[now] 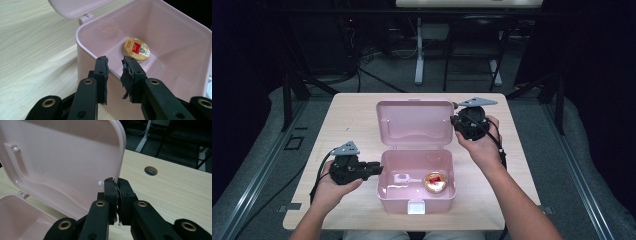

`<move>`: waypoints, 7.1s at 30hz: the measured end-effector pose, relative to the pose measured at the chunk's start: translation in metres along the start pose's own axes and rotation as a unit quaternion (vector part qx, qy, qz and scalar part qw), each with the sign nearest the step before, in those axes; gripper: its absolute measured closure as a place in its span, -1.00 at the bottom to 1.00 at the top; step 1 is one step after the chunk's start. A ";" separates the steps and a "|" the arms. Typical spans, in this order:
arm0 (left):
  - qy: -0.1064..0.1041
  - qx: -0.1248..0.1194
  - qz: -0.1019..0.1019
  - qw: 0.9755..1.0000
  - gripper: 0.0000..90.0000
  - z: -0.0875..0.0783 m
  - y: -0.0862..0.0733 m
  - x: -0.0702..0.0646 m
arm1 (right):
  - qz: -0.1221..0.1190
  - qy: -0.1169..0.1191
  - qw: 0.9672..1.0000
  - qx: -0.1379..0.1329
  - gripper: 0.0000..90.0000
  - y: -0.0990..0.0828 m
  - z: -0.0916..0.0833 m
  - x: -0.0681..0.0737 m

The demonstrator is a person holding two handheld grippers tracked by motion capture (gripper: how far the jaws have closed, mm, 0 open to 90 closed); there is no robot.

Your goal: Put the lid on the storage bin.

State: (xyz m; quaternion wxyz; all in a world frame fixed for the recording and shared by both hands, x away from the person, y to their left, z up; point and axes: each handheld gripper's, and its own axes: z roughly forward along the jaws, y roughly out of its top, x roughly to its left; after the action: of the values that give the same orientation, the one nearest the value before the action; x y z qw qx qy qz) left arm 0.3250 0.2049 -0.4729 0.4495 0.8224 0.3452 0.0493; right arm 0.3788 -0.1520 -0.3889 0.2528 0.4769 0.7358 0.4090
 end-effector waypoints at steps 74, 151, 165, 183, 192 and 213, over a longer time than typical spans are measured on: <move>0.130 -0.096 0.049 0.986 0.67 -0.029 0.087 -0.012 | -0.005 0.055 0.997 -0.050 0.66 -0.025 -0.037 0.011; 0.077 -0.076 0.080 0.991 0.44 -0.049 0.054 -0.039 | -0.028 0.081 0.995 -0.048 0.52 -0.060 -0.075 0.028; 0.072 -0.068 0.078 0.992 0.43 -0.049 0.045 -0.041 | -0.018 0.101 0.994 -0.029 0.50 -0.068 -0.075 0.026; 0.063 -0.071 0.069 0.993 0.44 -0.045 0.030 -0.041 | -0.022 0.113 0.993 -0.016 0.46 -0.078 -0.073 0.025; 0.063 -0.068 0.071 0.993 0.44 -0.044 0.028 -0.042 | -0.020 0.115 0.993 -0.015 0.45 -0.082 -0.072 0.025; 0.061 -0.061 0.071 0.994 0.44 -0.043 0.024 -0.041 | -0.017 0.119 0.993 -0.012 0.44 -0.089 -0.070 0.025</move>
State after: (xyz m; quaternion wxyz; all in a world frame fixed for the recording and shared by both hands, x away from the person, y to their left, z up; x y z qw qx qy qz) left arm 0.2897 0.2021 -0.4195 0.4726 0.8113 0.3089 0.1519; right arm 0.2708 -0.1737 -0.4259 0.1764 0.4092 0.7638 0.4670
